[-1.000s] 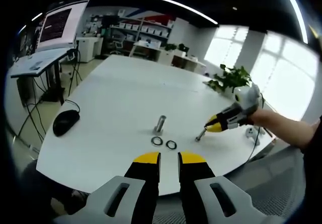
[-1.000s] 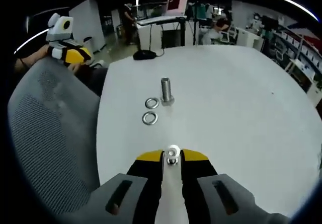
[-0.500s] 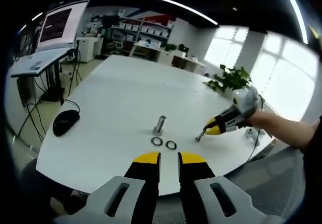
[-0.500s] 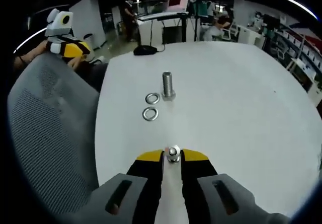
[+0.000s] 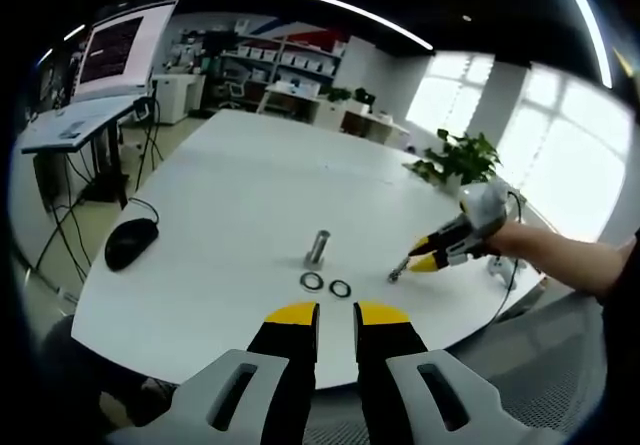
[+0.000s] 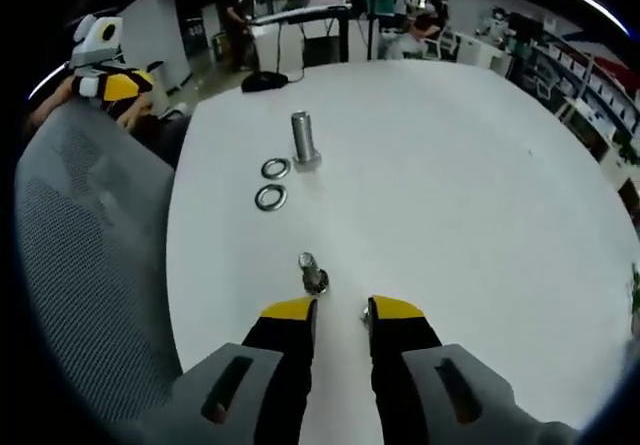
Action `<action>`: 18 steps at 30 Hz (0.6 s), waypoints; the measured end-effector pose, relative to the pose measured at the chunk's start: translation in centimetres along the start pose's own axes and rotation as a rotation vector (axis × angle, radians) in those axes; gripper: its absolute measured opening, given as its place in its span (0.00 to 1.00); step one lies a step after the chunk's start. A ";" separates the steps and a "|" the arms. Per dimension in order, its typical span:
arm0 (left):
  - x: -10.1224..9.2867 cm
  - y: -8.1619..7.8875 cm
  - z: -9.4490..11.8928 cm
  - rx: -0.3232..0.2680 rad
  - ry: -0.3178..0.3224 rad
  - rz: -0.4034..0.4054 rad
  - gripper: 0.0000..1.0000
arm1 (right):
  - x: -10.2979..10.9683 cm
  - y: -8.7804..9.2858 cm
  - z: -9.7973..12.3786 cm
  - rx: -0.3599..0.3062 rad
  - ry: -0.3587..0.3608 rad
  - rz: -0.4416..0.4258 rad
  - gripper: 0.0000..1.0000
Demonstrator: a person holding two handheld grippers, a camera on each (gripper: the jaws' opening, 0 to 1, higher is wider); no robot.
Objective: Place the washer onto the threaded stud by aligning its center hole with the stud, sliding it down to the base, and recovering from edge contact or off-axis alignment until the washer reaches the visible bottom stop.
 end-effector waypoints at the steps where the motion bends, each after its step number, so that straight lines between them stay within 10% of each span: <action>1: 0.0 0.0 0.0 0.000 0.000 0.000 0.11 | 0.0 0.2 -0.1 0.003 0.003 -0.003 0.22; 18: 0.0 0.0 0.0 -0.006 0.003 0.000 0.11 | -0.6 1.8 -0.9 0.021 0.068 -0.074 0.22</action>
Point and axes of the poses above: the point that each gripper's makers call its tool centre point, and the gripper's own axes: z roughly backward along the fingers, x roughly to its left, y roughly out of its underside, the point moved 6 cm from there along z, roughly backward along the fingers, and after that the axes turned 9 degrees about z, right-handed, at the moved point
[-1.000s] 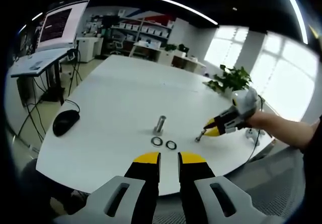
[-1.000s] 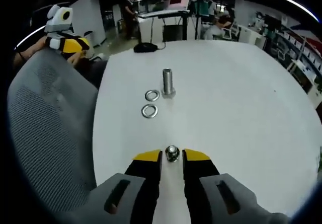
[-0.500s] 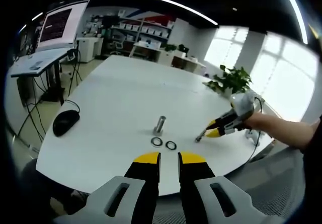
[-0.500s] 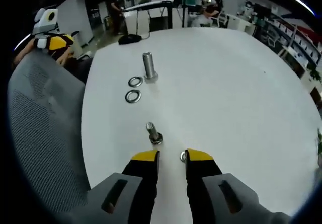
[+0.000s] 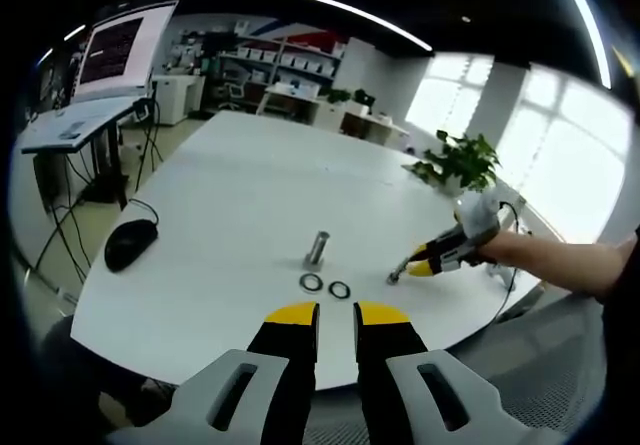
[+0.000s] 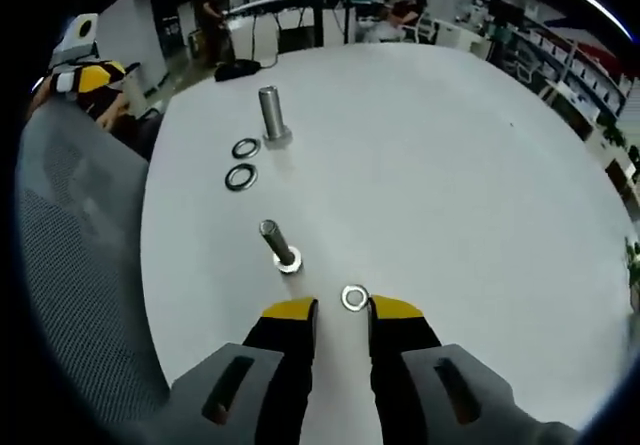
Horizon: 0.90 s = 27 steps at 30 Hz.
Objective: Place the washer onto the threaded stud by aligning its center hole with the stud, sliding it down to the base, and recovering from edge contact or off-axis alignment until the washer reaches the visible bottom stop.
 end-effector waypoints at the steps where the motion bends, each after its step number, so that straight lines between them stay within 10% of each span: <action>1: 0.0 0.0 0.0 0.000 0.000 0.000 0.11 | 0.0 0.0 0.0 -0.004 0.001 -0.007 0.22; 27: -0.1 0.0 0.0 0.001 0.003 -0.002 0.11 | -1.0 1.3 -1.4 -0.091 0.057 -0.220 0.22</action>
Point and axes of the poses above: the point that each gripper's makers call its tool centre point, and the gripper's own axes: z roughly backward along the fingers, x roughly to its left, y roughly out of its underside, the point moved 6 cm from there along z, roughly backward along the fingers, and after that the axes turned 9 degrees about z, right-handed, at the moved point
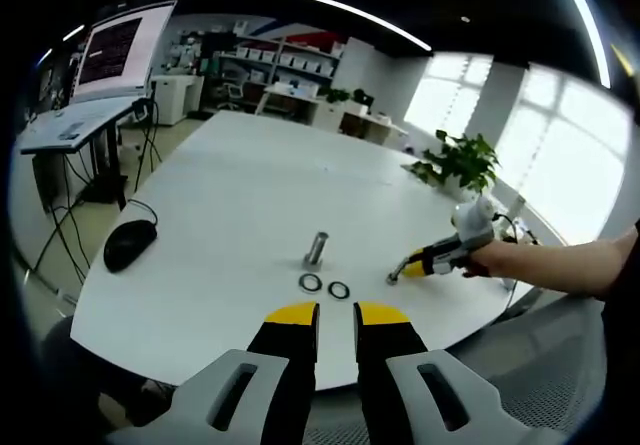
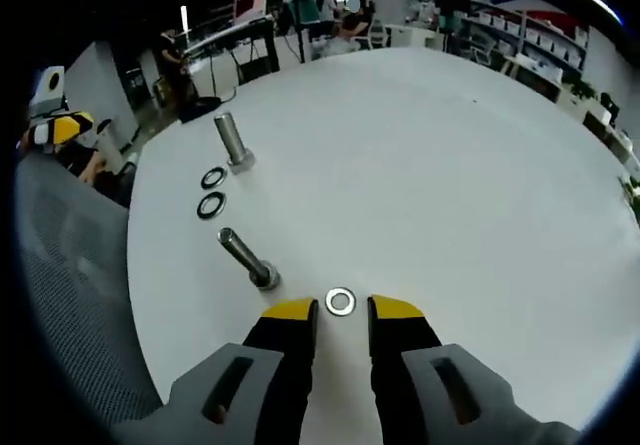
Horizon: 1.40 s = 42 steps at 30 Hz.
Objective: Place the washer onto the threaded stud by aligning its center hole with the stud, sliding it down to the base, and recovering from edge contact or off-axis alignment until the washer reaches the visible bottom stop.
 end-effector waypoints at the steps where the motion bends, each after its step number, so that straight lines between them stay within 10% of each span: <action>1: 0.0 0.0 0.0 0.000 0.000 0.000 0.11 | 0.1 0.0 0.1 0.005 0.002 0.013 0.22; 20: 0.1 0.0 0.0 -0.002 -0.001 0.002 0.11 | 0.2 -0.1 0.5 0.032 0.006 0.092 0.15; 32: 0.1 0.0 0.0 -0.005 -0.001 0.003 0.11 | 0.6 -3.6 2.4 -0.145 -0.099 -0.008 0.15; 42: 0.1 -0.1 0.0 -0.008 -0.003 0.005 0.11 | 2.7 -5.6 3.3 -0.197 -0.215 0.149 0.15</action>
Point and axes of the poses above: the point that each gripper's makers call its tool centre point, and the gripper's own axes: z roughly backward along the fingers, x roughly to its left, y roughly out of its underside, the point moved 6 cm from there along z, roughly backward along the fingers, and after that the axes turned 9 degrees about z, right-handed, at the moved point
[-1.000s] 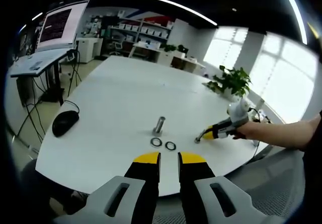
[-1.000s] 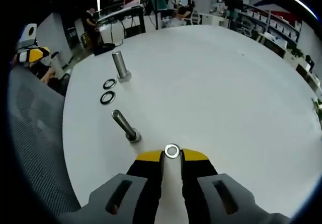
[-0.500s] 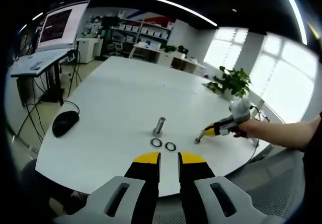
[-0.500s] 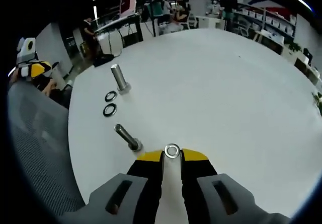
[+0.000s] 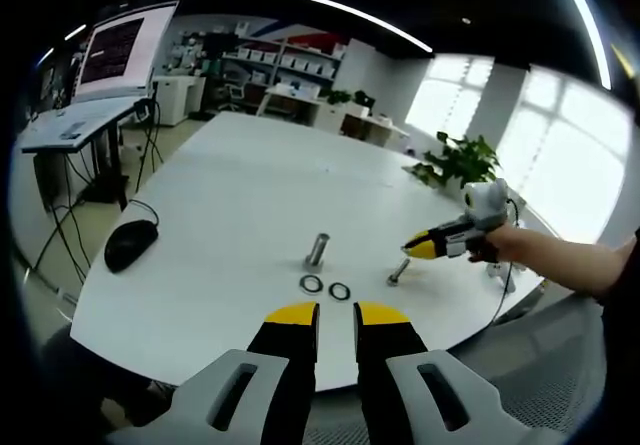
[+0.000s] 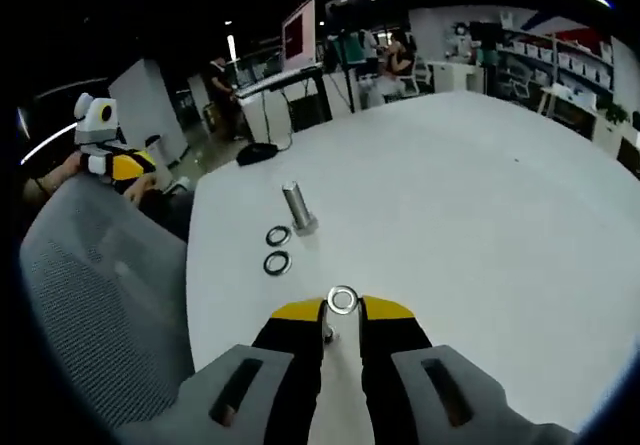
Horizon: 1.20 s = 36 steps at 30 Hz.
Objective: Place the washer onto the threaded stud by aligning its center hole with the stud, sliding it down to the base, and recovering from edge contact or off-axis alignment until the washer reaches the visible bottom stop.
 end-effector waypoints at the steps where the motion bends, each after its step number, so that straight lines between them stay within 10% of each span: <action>1: 0.0 0.0 0.0 0.000 0.000 0.000 0.11 | 0.2 -0.2 0.0 -0.005 -0.012 0.026 0.15; 14: 0.0 0.1 0.0 0.004 -0.004 -0.001 0.11 | 1.4 0.0 0.0 0.110 -0.054 0.179 0.15; 36: -0.1 0.0 0.0 0.006 -0.005 -0.003 0.11 | 1.8 1.3 -1.4 0.165 -0.046 0.197 0.15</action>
Point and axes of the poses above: the point that each gripper's makers call its tool centre point, and the gripper's own axes: z roughly backward along the fingers, x roughly to its left, y roughly out of its underside, the point moved 6 cm from there along z, roughly backward along the fingers, and after that the axes turned 9 degrees about z, right-handed, at the moved point
